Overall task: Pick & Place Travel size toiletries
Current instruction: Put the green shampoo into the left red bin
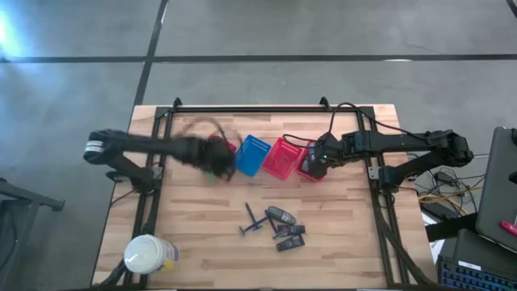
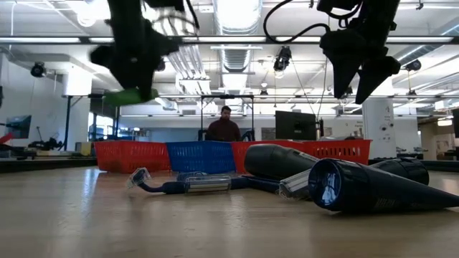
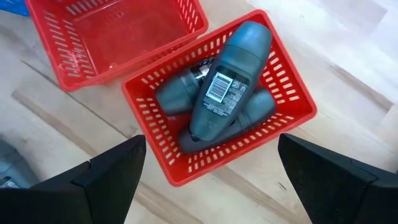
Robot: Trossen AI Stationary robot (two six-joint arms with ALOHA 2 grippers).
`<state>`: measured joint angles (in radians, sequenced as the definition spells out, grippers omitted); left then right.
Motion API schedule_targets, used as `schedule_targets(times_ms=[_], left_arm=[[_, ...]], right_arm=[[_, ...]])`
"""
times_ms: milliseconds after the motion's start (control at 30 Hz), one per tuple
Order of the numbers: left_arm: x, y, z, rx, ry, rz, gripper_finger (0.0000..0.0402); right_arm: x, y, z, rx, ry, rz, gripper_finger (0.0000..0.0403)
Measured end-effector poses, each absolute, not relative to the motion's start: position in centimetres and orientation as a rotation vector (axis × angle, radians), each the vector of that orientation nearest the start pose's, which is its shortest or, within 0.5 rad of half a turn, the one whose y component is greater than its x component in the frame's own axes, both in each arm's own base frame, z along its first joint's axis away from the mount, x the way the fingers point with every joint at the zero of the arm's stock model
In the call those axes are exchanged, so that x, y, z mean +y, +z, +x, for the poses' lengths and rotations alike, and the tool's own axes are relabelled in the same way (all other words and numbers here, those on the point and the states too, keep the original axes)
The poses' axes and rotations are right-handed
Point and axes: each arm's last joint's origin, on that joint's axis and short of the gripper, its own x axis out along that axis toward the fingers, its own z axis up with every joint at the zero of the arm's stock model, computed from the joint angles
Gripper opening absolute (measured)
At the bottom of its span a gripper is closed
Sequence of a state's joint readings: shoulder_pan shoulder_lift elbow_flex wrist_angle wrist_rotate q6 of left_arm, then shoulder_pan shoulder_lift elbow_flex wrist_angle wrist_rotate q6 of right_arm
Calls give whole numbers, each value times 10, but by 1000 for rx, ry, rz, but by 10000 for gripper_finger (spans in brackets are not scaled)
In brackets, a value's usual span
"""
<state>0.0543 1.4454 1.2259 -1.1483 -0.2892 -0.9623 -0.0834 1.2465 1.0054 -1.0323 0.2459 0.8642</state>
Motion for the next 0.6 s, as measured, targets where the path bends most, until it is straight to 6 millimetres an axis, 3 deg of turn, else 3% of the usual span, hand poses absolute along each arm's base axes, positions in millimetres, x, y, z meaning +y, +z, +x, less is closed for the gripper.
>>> schedule_targets(times_ms=[133, 267, 600], left_arm=[[80, 268, 257, 1164, 879, -550, 152], [112, 250, 255, 1273, 846, -572, 152], [120, 216, 263, 1322, 736, -541, 178]], right_arm=[[-25, 262, 217, 1046, -787, 654, 363], [-25, 262, 217, 1030, -814, 700, 363], [-25, 262, 217, 1012, -845, 739, 363]])
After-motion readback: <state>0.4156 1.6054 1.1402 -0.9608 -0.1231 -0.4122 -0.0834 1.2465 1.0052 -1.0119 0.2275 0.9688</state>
